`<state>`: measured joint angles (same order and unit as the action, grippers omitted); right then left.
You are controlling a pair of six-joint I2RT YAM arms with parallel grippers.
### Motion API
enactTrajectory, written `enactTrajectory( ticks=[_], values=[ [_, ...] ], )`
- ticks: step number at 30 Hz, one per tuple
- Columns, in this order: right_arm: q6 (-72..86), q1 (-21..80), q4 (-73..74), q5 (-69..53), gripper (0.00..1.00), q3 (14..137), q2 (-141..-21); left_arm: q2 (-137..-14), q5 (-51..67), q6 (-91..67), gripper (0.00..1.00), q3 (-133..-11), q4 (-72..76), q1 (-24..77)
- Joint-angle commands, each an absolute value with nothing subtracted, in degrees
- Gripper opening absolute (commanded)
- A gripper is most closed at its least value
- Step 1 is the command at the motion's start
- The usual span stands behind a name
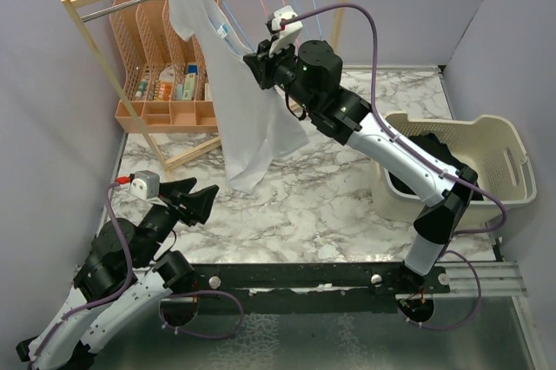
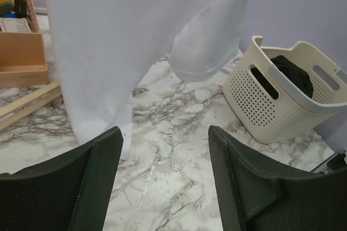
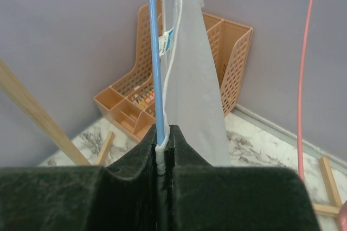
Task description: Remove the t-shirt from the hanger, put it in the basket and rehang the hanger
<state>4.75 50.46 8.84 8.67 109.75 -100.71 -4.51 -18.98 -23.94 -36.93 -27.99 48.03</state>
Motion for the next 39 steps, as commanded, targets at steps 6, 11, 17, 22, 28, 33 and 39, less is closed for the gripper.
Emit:
enactTrajectory(
  ticks=[6, 11, 17, 22, 28, 33, 39],
  values=[
    [4.2, 50.4, 3.4, 6.9, 0.01, 111.1, -94.9, -3.7, -20.4, -24.4, 0.67, -37.6, -27.6, 48.0],
    [7.1, 50.4, 10.4, 4.2, 0.01, 103.7, -87.6, -3.8, -19.9, -24.1, 0.67, -37.5, -27.3, 48.0],
    [9.9, 50.4, 19.4, -1.3, 0.01, 92.2, -76.7, -3.6, -16.2, -22.3, 0.73, -37.2, -25.5, 47.9],
    [10.7, 50.4, 27.7, -11.5, 0.01, 82.9, -68.1, -3.1, -8.7, -20.3, 0.88, -36.0, -20.4, 48.0],
    [10.7, 50.4, 34.9, -22.9, 0.01, 71.4, -57.7, -7.8, 5.5, -19.5, 0.94, -37.7, -10.6, 48.0],
    [11.1, 50.4, 34.9, -31.5, 0.01, 63.3, -51.0, -18.3, 17.2, -16.4, 0.95, -44.2, -8.5, 47.9],
    [10.7, 50.4, 34.4, -36.5, 0.02, 61.3, -46.6, -29.6, 26.4, -13.9, 0.94, -50.2, -9.7, 48.0]
  ],
)
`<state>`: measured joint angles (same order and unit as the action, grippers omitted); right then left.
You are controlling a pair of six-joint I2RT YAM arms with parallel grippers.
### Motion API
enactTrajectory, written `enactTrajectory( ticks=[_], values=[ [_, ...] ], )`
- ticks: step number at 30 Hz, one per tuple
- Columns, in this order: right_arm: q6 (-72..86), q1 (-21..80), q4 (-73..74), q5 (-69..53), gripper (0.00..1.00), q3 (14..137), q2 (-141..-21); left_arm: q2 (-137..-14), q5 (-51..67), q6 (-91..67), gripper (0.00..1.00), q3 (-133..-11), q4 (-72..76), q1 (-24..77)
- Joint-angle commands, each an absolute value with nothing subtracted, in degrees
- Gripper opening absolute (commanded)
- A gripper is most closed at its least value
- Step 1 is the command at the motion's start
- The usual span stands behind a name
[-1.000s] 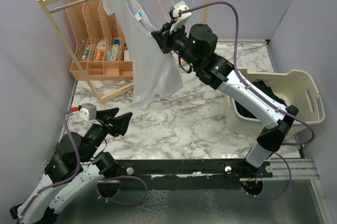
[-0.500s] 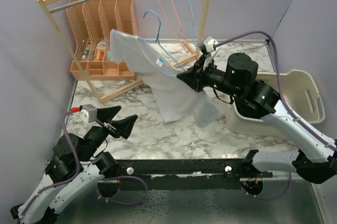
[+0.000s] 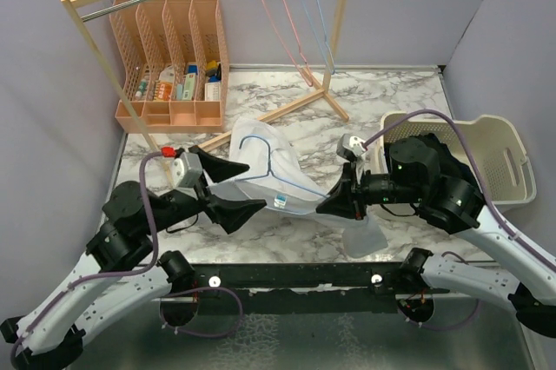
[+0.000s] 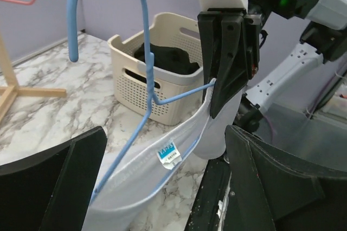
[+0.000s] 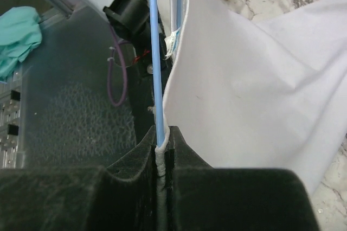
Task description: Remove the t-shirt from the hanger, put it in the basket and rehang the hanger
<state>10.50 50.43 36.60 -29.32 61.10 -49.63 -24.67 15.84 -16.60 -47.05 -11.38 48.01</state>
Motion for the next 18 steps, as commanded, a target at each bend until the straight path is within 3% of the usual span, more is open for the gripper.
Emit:
enactTrajectory(
  ticks=[1, 12, 18],
  values=[
    [10.5, 50.4, 34.3, -37.0, 0.02, 61.3, -46.2, -30.8, 27.6, -13.9, 0.94, -50.4, -9.2, 48.0],
    [10.4, 50.4, 32.8, -41.6, 0.02, 59.5, -46.3, -37.0, 36.5, -20.8, 0.88, -47.2, 8.2, 48.0],
    [11.1, 50.4, 31.9, -41.0, 0.02, 57.8, -46.6, -40.7, 40.1, -24.4, 0.69, -46.9, 12.0, 47.9]
  ],
)
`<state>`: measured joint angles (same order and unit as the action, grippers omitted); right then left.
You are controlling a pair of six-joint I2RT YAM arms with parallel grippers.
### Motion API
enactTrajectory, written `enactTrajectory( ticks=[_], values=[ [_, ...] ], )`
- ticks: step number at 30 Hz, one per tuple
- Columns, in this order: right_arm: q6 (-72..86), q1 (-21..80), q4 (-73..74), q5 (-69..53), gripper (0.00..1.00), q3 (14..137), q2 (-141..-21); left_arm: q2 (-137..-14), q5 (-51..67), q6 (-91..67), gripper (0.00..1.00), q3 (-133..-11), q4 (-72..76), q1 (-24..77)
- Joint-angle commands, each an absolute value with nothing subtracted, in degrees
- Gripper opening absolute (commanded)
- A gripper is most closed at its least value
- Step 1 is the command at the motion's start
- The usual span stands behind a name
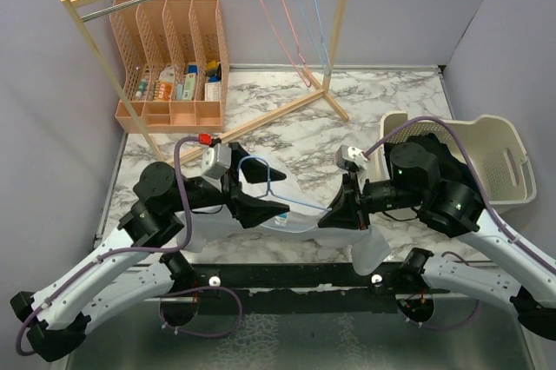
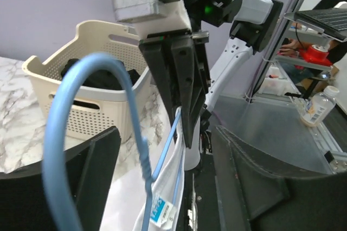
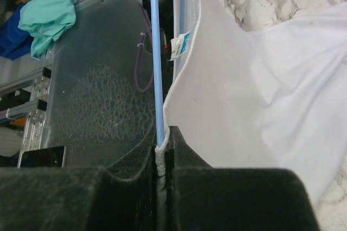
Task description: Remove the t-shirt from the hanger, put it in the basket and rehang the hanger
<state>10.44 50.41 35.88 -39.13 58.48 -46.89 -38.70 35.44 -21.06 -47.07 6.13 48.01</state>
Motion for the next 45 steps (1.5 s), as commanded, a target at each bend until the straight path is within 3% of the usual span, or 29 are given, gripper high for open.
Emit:
enactTrajectory(
  ticks=[1, 5, 7, 8, 13, 16, 18, 23, 27, 31, 39, 45],
  values=[
    [11.1, 50.4, 31.9, -40.8, 0.02, 57.7, -46.5, -41.2, 40.5, -24.6, 0.63, -46.9, 12.1, 47.9],
    [11.3, 50.4, 31.7, -40.7, 0.02, 57.5, -46.4, -42.5, 41.4, -25.2, 0.32, -47.1, 11.6, 47.9],
    [11.4, 50.4, 31.6, -40.5, 0.02, 57.4, -46.2, -42.6, 41.2, -25.0, 0.02, -47.6, 10.4, 47.9],
    [11.6, 50.4, 31.6, -40.4, 0.02, 57.1, -46.0, -42.4, 40.7, -24.9, 0.0, -47.9, 9.3, 47.9],
    [12.4, 50.4, 31.8, -37.9, 0.08, 55.7, -44.8, -39.7, 37.6, -23.0, 0.0, -50.1, 3.4, 47.9],
    [12.9, 50.4, 32.5, -35.8, 0.38, 54.4, -43.5, -37.4, 34.6, -21.1, 0.0, -52.5, -1.3, 48.0],
    [13.2, 50.4, 33.1, -34.7, 0.49, 53.6, -42.4, -35.8, 32.6, -19.8, 0.0, -54.8, -4.7, 47.9],
    [14.3, 50.4, 34.0, -32.1, 0.54, 51.9, -39.9, -32.5, 29.2, -18.4, 0.0, -59.2, -9.9, 47.9],
    [14.2, 50.4, 33.8, -32.4, 0.43, 51.9, -39.4, -31.5, 28.0, -17.8, 0.0, -61.4, -13.2, 47.9],
    [14.5, 50.4, 34.6, -26.5, 0.03, 53.1, -39.3, -30.5, 26.6, -17.3, 0.0, -62.0, -15.5, 47.9],
    [22.9, 50.4, 41.7, 6.2, 0.01, 57.0, -36.0, -26.7, 21.2, -16.3, 0.0, -63.9, -18.9, 48.0],
    [26.1, 50.4, 44.5, 11.3, 0.01, 56.1, -34.6, -22.8, 16.0, -15.3, 0.0, -63.3, -17.0, 47.9]
  ],
)
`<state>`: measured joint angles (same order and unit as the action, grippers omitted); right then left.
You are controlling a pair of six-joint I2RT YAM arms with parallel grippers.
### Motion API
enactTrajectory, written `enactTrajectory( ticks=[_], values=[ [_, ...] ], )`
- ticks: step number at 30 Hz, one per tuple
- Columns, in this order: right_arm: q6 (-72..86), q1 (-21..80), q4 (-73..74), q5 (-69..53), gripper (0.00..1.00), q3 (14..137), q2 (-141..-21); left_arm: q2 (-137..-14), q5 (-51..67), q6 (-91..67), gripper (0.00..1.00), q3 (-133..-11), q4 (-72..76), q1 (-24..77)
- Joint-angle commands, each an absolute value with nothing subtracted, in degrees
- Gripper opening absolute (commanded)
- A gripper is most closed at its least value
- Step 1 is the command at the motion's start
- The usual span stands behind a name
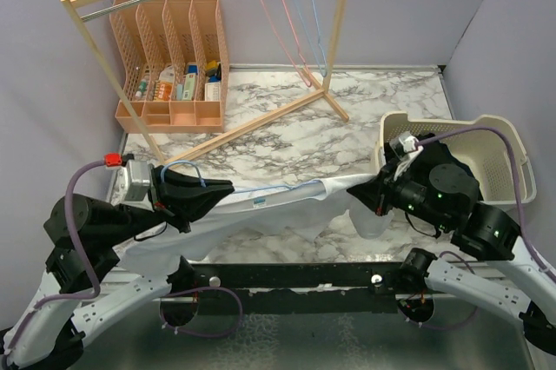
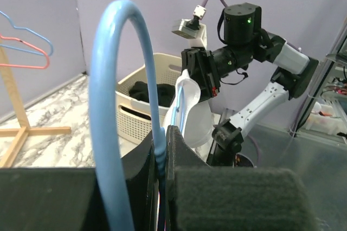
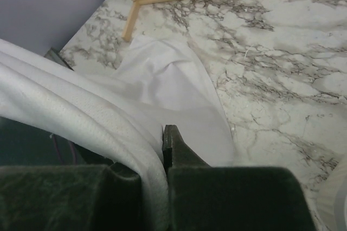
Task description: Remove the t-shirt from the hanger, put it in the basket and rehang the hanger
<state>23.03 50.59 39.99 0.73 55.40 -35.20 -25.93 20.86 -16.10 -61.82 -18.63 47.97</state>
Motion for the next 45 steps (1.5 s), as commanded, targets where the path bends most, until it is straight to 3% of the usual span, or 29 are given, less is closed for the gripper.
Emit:
enactTrajectory(
  ticks=[1, 12, 13, 16, 19, 28, 37, 45],
  values=[
    [26.3, 50.4, 44.7, 10.2, 0.01, 55.7, -35.2, -22.2, 15.7, -15.7, 0.0, -62.6, -16.0, 47.9],
    [24.1, 50.4, 42.0, -3.6, 0.03, 53.4, -43.9, -19.9, 16.7, -20.8, 0.0, -55.9, -3.1, 47.9],
    [23.5, 50.4, 41.7, -5.2, 0.08, 53.6, -44.1, -20.1, 16.7, -21.0, 0.0, -55.6, -2.6, 47.9],
    [21.1, 50.4, 40.9, -10.7, 0.36, 55.2, -42.9, -20.9, 17.1, -21.2, 0.0, -54.7, -1.7, 47.9],
    [18.5, 50.4, 42.5, -13.2, 0.45, 59.0, -41.0, -22.3, 17.3, -21.2, 0.0, -53.9, -2.0, 48.0],
    [13.2, 50.4, 42.5, -23.0, 0.52, 70.0, -36.5, -29.4, 23.8, -21.9, 0.0, -50.5, 0.2, 48.0],
    [11.1, 50.4, 37.8, -25.6, 0.56, 67.9, -42.2, -39.0, 35.7, -27.0, 0.0, -49.8, 10.0, 47.9],
    [11.3, 50.4, 35.6, -31.5, 0.56, 63.9, -43.9, -41.5, 37.3, -28.4, 0.0, -49.7, 13.5, 48.0]
  ],
)
